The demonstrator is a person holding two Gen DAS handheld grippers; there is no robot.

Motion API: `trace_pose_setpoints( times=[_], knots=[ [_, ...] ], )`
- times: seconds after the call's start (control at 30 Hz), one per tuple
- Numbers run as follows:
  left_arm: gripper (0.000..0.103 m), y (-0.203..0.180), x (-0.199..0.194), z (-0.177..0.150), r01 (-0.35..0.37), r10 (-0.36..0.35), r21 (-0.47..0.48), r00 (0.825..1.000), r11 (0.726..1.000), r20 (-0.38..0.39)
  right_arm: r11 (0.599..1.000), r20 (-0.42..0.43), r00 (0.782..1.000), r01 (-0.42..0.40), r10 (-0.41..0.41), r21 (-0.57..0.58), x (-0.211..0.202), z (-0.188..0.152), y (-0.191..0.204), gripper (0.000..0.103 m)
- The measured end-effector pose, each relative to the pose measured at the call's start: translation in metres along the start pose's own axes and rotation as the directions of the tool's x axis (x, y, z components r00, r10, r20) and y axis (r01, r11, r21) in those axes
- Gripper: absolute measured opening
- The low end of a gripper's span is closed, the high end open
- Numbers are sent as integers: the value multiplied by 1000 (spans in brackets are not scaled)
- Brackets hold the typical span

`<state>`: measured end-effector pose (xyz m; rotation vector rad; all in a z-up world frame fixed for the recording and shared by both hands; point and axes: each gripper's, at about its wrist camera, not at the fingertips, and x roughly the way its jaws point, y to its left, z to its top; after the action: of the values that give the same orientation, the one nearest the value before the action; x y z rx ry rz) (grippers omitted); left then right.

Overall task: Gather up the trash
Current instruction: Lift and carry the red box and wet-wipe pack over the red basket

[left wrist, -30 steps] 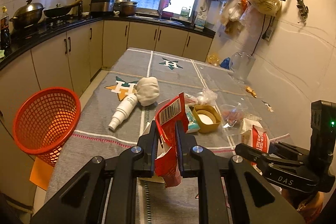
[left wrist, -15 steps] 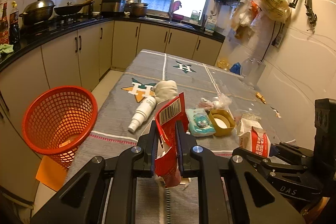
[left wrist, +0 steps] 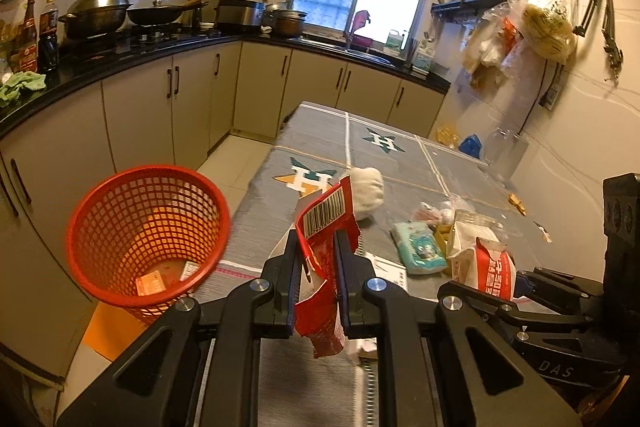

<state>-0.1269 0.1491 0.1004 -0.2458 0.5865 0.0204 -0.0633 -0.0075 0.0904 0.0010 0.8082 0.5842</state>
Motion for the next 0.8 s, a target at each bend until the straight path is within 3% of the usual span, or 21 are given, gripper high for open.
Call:
trace_pose_setpoints(
  times=[0.8],
  knots=[
    [15,116,-9,29,-170,176,-123,984,978,41,989,-98,985,-144,138,-47,70,64,65,51]
  ],
)
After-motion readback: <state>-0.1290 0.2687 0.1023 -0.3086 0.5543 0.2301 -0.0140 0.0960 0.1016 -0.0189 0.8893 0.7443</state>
